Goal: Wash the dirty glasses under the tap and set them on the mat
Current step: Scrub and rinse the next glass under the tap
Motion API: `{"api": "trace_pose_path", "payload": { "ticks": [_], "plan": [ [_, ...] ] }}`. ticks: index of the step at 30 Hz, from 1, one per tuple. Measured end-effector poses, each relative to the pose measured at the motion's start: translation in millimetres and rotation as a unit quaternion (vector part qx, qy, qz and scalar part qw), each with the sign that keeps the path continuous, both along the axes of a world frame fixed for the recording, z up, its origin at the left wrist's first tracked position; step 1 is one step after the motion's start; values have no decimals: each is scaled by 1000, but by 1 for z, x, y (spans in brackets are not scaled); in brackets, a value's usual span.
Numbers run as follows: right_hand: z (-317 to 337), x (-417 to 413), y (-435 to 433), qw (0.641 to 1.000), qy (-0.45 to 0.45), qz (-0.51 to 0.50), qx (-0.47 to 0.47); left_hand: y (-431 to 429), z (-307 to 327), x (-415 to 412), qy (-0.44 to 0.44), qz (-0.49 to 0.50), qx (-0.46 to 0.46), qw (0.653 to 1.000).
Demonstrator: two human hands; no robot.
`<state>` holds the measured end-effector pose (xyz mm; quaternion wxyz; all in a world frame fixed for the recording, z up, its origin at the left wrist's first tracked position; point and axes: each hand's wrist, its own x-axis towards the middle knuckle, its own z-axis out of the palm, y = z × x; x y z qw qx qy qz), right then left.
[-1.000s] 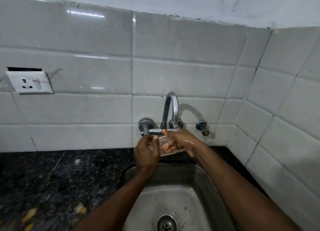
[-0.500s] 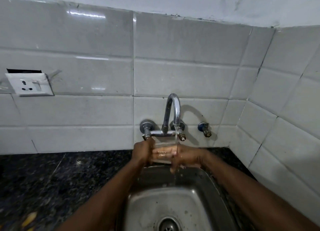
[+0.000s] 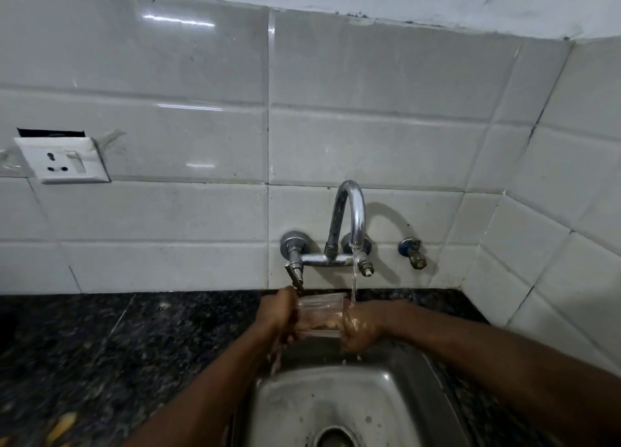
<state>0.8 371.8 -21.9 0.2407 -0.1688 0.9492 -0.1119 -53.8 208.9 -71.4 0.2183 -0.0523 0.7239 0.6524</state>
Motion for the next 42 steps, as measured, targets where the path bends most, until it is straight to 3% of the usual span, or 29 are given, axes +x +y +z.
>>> {"api": "trace_pose_path", "payload": {
  "ticks": [2, 4, 5, 6, 8, 10, 13, 15, 17, 19, 20, 22, 24, 26, 29, 31, 33, 34, 35, 37, 38, 40, 42],
  "plan": [
    [3, -2, 1, 1000, 11, 18, 5, -3, -6, -4, 95, 22, 36, 995],
    [3, -5, 0, 998, 36, 9, -53, -6, -11, -3, 239, 58, 76, 966],
    [7, -3, -3, 998, 37, 16, -56, -6, -11, -4, 267, 65, 78, 958],
    [8, -3, -6, 998, 34, 17, -46, -5, -11, -6, 244, 61, 64, 966],
    [10, 1, -5, 999, 50, 16, -9, -3, -10, -11, 99, 12, 21, 995],
    [10, 5, -3, 995, 81, 55, 18, -3, -9, -8, 6, -13, 34, 999],
    [4, -2, -3, 991, 86, 90, 44, -2, -16, -3, 127, 71, 123, 982],
    [-3, 2, -1, 987, 106, 101, 62, -1, -19, -1, 194, 80, 94, 973],
    [-16, 1, 11, 960, 194, 155, 133, 1, -20, -6, 115, 25, 2, 993],
    [-15, 5, 13, 949, 234, 178, 113, 2, -16, -6, 15, -45, -28, 998],
    [-11, 8, 9, 967, 199, 139, 71, 2, -13, -6, -2, -50, -4, 999],
    [-6, 10, 3, 997, 50, 33, -46, 2, -11, -4, 44, -11, 49, 998],
    [-3, 11, 2, 984, -70, -70, -146, 3, -10, -1, 157, 23, 48, 986],
    [2, 16, 1, 923, -195, -120, -309, 7, -10, 0, 248, 33, 73, 965],
    [-9, 16, 7, 754, -313, -147, -558, 10, -15, -3, 328, 64, 118, 935],
    [-8, 20, 1, 661, -334, -158, -653, 11, -26, -8, 340, 106, 131, 925],
    [-14, 19, 1, 606, -340, -179, -697, 13, -36, -9, 341, 147, 132, 919],
    [-17, 18, 3, 637, -309, -212, -673, 14, -38, -9, 328, 156, 123, 923],
    [-19, 18, 3, 718, -236, -218, -618, 17, -39, -8, 299, 157, 104, 935],
    [-18, 19, 6, 906, -8, -112, -408, 21, -36, -11, 201, 161, 70, 964],
    [-18, 19, 9, 948, 58, -44, -309, 22, -36, -14, 161, 158, 61, 972],
    [-21, 20, 13, 966, 92, 5, -240, 22, -31, -16, 110, 144, 41, 983],
    [-23, 18, 12, 968, 44, -34, -244, 22, -31, -14, 71, 134, 22, 988]
  ]
}}
